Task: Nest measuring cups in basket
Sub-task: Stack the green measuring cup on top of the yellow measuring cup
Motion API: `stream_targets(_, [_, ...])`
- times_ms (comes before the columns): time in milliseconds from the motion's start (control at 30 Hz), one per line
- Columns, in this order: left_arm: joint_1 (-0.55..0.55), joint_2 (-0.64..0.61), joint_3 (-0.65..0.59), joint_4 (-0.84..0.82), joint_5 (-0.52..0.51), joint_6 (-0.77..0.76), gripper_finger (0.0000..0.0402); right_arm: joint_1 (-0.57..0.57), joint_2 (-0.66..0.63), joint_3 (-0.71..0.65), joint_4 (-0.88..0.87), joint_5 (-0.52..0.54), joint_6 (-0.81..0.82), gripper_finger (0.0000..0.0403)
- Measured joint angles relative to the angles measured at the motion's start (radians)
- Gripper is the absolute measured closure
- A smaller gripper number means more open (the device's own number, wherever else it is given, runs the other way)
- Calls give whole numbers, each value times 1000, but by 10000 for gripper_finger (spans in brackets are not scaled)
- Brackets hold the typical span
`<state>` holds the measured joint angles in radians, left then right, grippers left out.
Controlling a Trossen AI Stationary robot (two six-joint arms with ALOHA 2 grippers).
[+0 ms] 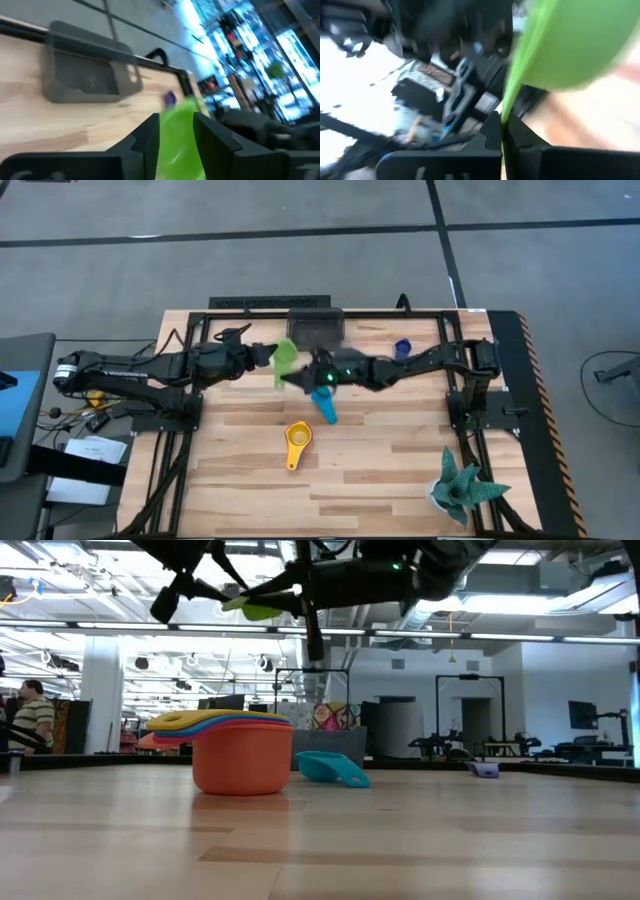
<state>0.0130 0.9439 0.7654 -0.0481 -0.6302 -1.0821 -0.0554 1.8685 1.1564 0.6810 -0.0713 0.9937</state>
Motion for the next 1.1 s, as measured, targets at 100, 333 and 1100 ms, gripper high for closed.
stream_targets(100, [-59,-7,0,60,17,73,292,46,1,-89,121,4,61,398])
stream_targets(333, [-228,59,0,250,-48,186,304,194,1,-177,241,79,97,398])
stream_targets(1100, [-416,226,24,290,-188,113,317,355,121,-167,278,177,163,398])
